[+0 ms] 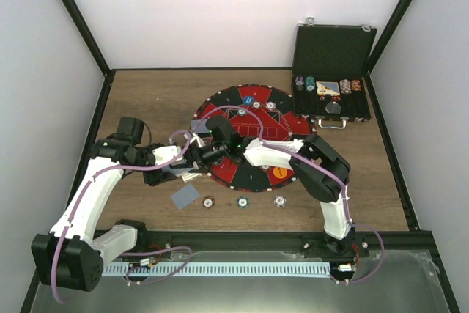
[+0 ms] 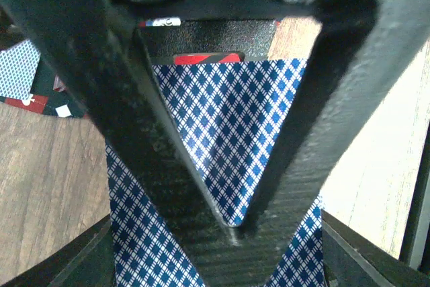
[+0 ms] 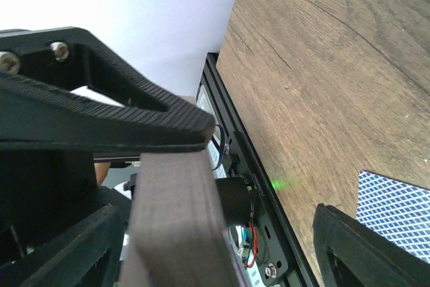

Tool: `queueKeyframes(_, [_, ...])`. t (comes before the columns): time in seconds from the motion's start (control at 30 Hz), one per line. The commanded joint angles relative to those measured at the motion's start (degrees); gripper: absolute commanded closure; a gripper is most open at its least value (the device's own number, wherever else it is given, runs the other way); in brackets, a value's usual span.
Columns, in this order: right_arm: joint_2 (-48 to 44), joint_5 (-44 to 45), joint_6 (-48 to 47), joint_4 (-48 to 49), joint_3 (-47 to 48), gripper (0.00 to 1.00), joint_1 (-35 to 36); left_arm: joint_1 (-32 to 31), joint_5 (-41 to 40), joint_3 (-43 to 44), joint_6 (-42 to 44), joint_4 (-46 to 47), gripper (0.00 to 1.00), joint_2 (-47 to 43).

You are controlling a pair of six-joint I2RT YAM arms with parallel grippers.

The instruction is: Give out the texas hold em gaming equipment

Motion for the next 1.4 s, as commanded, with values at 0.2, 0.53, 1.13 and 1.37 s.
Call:
queueKeyframes(0.2, [2.3, -1.1, 0.5, 1.1, 1.8, 0.34, -1.5, -0.2, 1.5, 2.0, 0.7, -0.3, 0.96, -1.4])
queueKeyframes(0.53, [-1.2, -0.4, -0.6, 1.7, -4.3, 0.46, -4.5, -0.2, 1.5, 2.2, 1.0, -0.4, 0.96, -1.5])
queueKeyframes(1.13, [-10.7, 2.1, -1.5, -0.9, -7.7, 0.89, -6.0, -0.2, 1.2, 1.2, 1.0, 0.5, 0.96, -1.4])
queueKeyframes(1.37, [-13.5, 2.4, -2.2, -2.1, -10.5, 0.93, -7.0, -0.2, 0.9, 1.0, 1.1, 0.7, 0.96, -1.5])
